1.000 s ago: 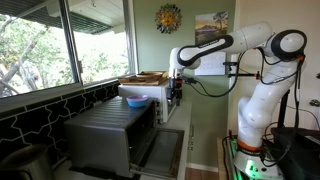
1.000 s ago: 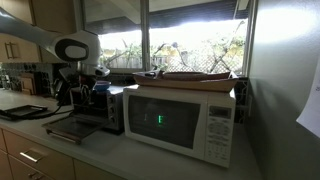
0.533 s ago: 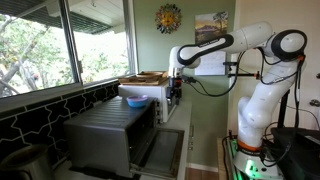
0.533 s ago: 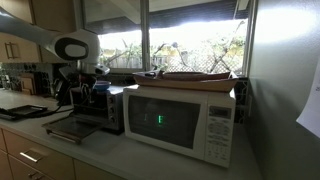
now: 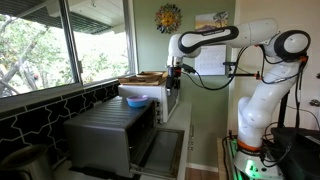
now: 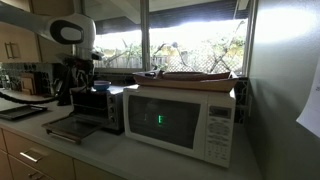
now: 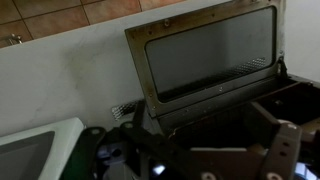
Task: Remove the purple bowl from the bowls stack on top of the oven and put it in the oven on the oven wire rack
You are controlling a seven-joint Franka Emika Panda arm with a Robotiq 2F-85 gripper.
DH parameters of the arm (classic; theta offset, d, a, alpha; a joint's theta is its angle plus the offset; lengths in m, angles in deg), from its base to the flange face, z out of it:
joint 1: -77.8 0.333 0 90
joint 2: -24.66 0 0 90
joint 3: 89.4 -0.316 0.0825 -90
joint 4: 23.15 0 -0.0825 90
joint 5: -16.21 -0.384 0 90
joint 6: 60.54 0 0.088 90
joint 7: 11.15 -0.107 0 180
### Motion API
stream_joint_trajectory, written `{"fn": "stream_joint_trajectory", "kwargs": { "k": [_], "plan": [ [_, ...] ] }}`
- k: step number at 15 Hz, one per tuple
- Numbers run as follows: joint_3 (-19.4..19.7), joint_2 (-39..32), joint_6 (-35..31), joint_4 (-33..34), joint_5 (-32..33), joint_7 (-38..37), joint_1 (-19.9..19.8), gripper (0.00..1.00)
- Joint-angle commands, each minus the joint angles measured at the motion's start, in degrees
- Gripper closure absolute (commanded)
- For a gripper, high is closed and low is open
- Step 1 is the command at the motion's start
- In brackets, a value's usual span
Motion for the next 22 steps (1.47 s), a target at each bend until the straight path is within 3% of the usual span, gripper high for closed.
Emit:
{"fn": "stream_joint_trajectory", "kwargs": {
  "k": [1,5,10,16,22],
  "plan": [
    [-0.9,-0.1,5.7,4.6,1.1,0.6,0.6,0.0],
    [-2.6,-0.6,8.9,9.5,1.4,0.4,0.9,0.0],
    [-2.2,-0.2,6.7,8.0,0.2,0.3,0.4,0.0],
    [-6.6,-3.7,0.3,12.9,-1.1,-18.4,-1.4,0.0],
    [-10.0,-9.0,1.7,16.9,0.2,-34.2,-1.8,0.0]
  ]
}}
